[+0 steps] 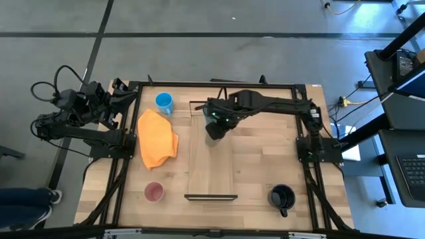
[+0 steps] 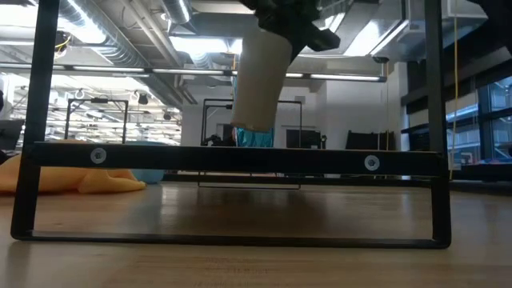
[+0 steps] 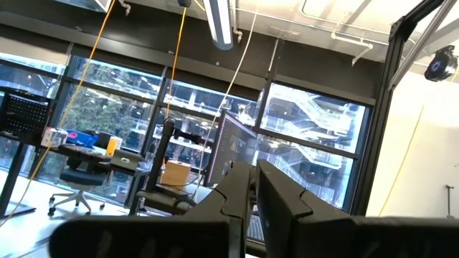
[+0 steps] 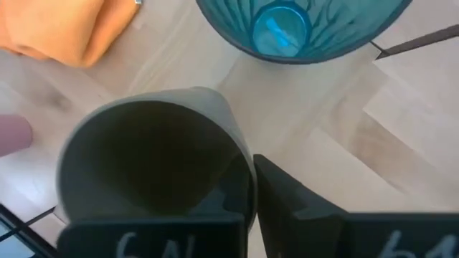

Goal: Stack small to large cups/mugs on shelf
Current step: Put the gray cup on the shelf

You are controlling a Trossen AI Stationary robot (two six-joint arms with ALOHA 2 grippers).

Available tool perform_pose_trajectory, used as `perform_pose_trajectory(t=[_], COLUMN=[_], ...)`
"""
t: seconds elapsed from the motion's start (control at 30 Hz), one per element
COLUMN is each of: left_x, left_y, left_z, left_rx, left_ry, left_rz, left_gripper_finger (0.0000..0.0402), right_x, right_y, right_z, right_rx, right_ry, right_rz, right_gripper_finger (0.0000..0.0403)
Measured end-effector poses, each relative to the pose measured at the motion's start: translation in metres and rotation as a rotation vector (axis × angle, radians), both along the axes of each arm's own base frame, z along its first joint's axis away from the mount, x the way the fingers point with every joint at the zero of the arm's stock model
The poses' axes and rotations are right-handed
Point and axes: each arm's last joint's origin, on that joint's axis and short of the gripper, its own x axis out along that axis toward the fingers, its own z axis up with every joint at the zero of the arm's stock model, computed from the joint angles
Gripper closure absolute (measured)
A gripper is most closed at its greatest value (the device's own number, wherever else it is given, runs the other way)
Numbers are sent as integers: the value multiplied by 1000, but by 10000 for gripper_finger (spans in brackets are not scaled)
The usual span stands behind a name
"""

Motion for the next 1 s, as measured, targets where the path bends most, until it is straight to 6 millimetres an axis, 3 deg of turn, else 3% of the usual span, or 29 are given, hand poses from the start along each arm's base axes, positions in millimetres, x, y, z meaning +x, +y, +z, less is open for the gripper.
perform_pose_trajectory(t=[0.6, 1.0], left_x=[0, 0], left_y=[0, 0], left_z=[0, 0], left_rx=[0, 0], left_ry=[0, 0], left_rz=[0, 0], left_gripper_finger=[379, 379], right_x=[12, 15], right_y=[-11, -11], right_z=[-15, -15], right_rx=[-17, -33], right_ry=[50, 23], right_rz=[-6, -23], right_gripper_finger=[387, 387])
